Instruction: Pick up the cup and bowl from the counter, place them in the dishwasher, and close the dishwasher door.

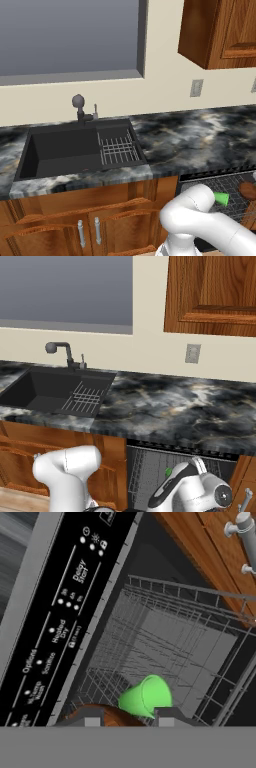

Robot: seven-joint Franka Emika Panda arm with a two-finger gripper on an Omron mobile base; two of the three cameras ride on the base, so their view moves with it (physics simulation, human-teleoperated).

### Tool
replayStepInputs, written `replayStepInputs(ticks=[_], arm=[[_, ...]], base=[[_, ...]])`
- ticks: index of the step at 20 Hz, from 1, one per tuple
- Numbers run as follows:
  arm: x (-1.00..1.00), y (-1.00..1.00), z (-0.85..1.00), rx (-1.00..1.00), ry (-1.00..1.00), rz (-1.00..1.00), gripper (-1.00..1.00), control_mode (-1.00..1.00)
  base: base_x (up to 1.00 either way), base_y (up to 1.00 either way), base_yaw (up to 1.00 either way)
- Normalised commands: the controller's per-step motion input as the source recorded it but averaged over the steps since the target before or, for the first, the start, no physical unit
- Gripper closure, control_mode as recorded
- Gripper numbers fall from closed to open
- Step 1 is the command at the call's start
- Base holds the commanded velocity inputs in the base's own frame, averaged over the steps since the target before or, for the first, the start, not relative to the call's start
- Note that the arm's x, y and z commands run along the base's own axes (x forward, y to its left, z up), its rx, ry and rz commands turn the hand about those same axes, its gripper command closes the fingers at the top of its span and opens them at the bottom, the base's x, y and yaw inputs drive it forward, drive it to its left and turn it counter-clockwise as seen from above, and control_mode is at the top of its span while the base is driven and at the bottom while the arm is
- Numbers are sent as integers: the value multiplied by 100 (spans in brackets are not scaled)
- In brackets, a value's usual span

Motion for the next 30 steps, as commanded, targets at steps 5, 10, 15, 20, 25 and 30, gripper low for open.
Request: replayStepInputs(ticks=[5, 10, 15, 20, 25, 30], arm=[[13, 0, -47, 0, 0, 0, 100, -100], [14, 0, -36, 0, 0, 0, 100, -100], [18, -3, -35, 0, 0, 0, 100, -100], [32, -13, -33, 0, 0, 0, 100, -100], [40, -22, -23, 0, 0, 0, 100, -100], [24, -30, -36, 0, 0, 0, 100, -100]], base=[[0, 0, 0], [0, 0, 0], [0, 0, 0], [0, 0, 0], [0, 0, 0], [0, 0, 0]])
